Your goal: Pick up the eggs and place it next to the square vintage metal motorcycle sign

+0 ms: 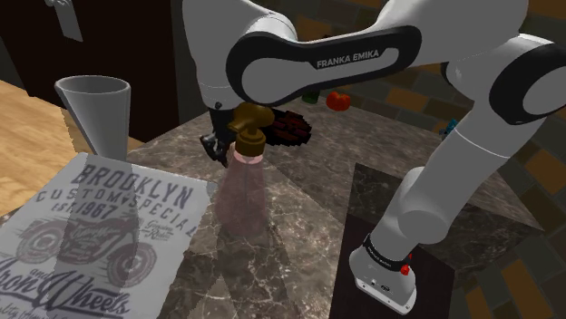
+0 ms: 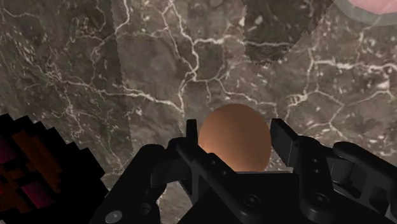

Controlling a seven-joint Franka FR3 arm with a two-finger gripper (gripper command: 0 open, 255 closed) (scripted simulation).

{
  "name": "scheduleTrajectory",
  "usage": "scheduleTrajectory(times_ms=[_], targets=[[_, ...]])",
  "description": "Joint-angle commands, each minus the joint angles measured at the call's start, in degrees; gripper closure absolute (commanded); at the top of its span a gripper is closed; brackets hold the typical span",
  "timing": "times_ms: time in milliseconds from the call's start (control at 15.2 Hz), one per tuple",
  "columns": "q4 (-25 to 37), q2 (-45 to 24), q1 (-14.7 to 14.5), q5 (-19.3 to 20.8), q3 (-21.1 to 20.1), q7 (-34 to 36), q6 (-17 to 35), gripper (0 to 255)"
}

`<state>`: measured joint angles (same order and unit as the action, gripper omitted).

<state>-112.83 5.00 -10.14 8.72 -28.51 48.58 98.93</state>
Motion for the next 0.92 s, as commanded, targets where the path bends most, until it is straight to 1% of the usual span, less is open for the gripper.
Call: scheduleTrajectory(times_ms=[0,528,594,660,726,792,858], targets=[[-2.4,-0.9,0.0,1.9,-0.2,0.3,1.7,255],[-2.7,-0.9,2.1,1.8,-2.1,0.2,2.2,255],[-3.2,-0.6,1.9,1.6,-2.3,0.5,2.3,0],[-3.5,-0.8,1.5,1.5,-2.8,1.3,2.7,0],[-1.6,-2.3,1.5,2.3,-2.9,1.7,2.2,0],[-3.7,-1.1,2.4,2.0,-1.8,-0.5,3.2,0],[-5.5,0.4,2.0,1.1,-2.1,-0.2,3.7,0]])
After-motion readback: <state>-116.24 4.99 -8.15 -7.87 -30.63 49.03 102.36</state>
